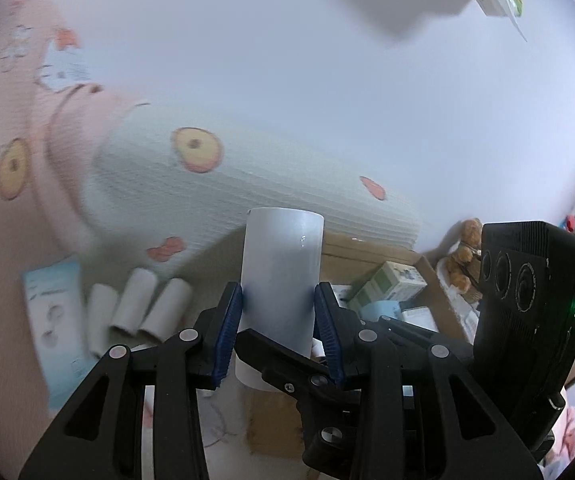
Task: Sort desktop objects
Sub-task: 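Lift the third tube with both tools and carry it over the box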
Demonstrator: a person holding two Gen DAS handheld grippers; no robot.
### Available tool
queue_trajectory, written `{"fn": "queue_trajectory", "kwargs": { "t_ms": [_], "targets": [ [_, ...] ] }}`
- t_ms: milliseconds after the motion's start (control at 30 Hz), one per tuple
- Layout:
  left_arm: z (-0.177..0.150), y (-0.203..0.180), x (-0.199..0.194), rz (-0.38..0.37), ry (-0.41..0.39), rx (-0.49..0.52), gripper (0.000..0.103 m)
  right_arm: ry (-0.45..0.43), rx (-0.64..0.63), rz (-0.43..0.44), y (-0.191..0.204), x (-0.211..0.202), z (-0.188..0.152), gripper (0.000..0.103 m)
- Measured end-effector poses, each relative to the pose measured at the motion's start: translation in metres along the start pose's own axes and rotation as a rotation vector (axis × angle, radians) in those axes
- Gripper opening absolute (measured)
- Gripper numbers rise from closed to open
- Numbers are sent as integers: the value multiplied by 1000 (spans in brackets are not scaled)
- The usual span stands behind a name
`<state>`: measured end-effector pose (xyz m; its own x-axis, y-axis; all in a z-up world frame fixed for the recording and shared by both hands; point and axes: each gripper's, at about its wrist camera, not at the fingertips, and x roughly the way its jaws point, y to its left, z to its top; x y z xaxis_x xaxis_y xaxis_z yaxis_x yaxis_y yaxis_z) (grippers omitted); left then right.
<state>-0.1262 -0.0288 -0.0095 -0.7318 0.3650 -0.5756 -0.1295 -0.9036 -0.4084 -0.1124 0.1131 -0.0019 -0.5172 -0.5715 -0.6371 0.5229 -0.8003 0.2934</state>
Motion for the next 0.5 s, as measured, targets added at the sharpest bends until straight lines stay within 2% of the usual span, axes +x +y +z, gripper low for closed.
{"fn": "queue_trajectory", "kwargs": {
  "t_ms": [300,500],
  "targets": [
    [23,-39,55,-60,86,22,40,49,83,-87,-64,-9,19,43],
    [24,-66,86,-55,137,113,40,95,101,-139,-94,-11,22,43]
  ]
}}
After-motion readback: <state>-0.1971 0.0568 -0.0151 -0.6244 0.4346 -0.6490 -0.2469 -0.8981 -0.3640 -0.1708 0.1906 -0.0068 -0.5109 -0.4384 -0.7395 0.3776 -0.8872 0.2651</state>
